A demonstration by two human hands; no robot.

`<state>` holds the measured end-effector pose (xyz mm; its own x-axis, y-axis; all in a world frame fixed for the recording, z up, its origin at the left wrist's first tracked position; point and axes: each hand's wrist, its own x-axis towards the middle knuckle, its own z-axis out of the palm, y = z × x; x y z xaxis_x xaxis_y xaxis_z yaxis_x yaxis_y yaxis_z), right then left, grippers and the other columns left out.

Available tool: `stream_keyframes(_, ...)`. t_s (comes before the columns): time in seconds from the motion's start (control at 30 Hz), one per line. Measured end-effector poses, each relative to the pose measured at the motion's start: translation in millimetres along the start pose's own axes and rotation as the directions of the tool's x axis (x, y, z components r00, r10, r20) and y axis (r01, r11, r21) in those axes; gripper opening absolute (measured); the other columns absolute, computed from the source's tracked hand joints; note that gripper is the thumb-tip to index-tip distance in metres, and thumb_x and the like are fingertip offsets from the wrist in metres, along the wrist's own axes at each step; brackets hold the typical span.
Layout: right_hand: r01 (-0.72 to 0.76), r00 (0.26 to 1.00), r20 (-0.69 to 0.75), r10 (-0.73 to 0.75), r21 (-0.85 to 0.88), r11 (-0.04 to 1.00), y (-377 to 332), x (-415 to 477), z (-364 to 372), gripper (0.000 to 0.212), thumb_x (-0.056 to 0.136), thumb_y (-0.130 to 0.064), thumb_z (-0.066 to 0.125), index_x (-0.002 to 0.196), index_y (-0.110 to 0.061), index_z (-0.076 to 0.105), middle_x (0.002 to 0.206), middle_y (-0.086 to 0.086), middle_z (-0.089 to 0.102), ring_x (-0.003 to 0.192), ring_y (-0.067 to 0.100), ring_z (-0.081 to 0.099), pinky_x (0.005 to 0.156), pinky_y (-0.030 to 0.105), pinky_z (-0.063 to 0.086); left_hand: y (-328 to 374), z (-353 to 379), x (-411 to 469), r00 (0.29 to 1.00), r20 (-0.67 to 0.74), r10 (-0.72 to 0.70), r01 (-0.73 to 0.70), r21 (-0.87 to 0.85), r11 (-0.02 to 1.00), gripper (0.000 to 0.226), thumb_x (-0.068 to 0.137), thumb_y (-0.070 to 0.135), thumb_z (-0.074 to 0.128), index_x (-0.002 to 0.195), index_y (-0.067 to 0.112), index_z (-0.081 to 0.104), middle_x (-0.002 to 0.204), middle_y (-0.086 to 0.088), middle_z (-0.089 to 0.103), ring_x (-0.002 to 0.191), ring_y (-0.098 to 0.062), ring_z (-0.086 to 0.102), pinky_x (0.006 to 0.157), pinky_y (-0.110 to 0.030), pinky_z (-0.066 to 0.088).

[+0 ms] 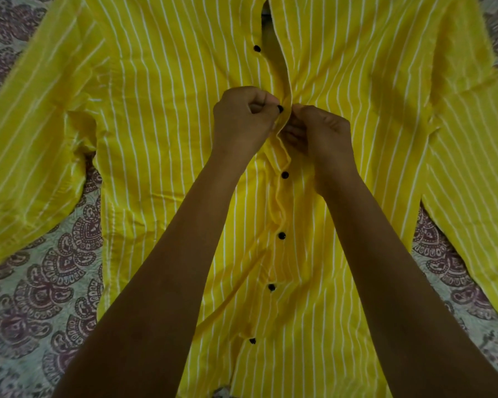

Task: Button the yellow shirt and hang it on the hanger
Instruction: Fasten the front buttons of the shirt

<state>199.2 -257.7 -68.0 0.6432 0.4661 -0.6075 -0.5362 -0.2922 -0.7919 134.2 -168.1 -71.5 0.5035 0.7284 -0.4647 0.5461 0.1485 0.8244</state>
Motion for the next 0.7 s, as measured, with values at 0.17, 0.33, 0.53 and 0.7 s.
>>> stream_keyframes(0.17,-0.028,0.998,0.052,0.029,-0.034,0.999,-3,0,-3,0.019,0.091,-0.007,0.049,0.079,-0.001,0.062,0.072,0.014,0.064,0.073,0.021,0.059,0.06,0.017,0.048,1,0,-2,0.999,0.018,0.039,-0.038,-0.02,0.999,0.009,0.075,0.009,0.061,0.073,0.016,0.066,0.059,0.002,0.062,0.054,-0.008,0.06,0.058,-0.025,0.052)
stream_keyframes(0.33,0.0,0.999,0.04,-0.002,0.05,0.999,-2,-2,0,0.024,0.089,0.001,0.048,0.073,-0.004,0.065,0.061,0.003,0.067,0.061,0.01,0.063,0.059,0.016,0.051,3,9,-7,0.978,-0.094,0.187,-0.172,0.15,0.974,0.014,0.07,0.011,0.059,0.078,0.009,0.07,0.065,0.011,0.061,0.056,0.003,0.057,0.063,-0.016,0.05)
stream_keyframes(0.53,0.047,0.998,-0.052,-0.046,0.026,0.999,5,-2,-3,0.008,0.083,0.003,0.06,0.083,-0.002,0.066,0.063,0.003,0.066,0.058,0.01,0.064,0.06,0.02,0.054,-4,3,-6,0.998,-0.033,0.046,-0.047,-0.02,0.999,0.018,0.071,0.007,0.06,0.066,0.024,0.064,0.054,0.013,0.064,0.065,-0.016,0.068,0.072,-0.038,0.059)
stream_keyframes(0.7,0.328,0.909,-0.073,-0.41,-0.48,0.814,13,-1,4,0.007,0.077,-0.01,0.067,0.082,-0.006,0.07,0.073,0.0,0.07,0.07,0.01,0.068,0.072,0.033,0.056,-1,2,-9,0.994,-0.014,-0.107,0.102,-0.217,0.971,0.018,0.083,0.003,0.055,0.071,0.01,0.067,0.069,-0.01,0.067,0.067,-0.018,0.068,0.07,-0.032,0.059)
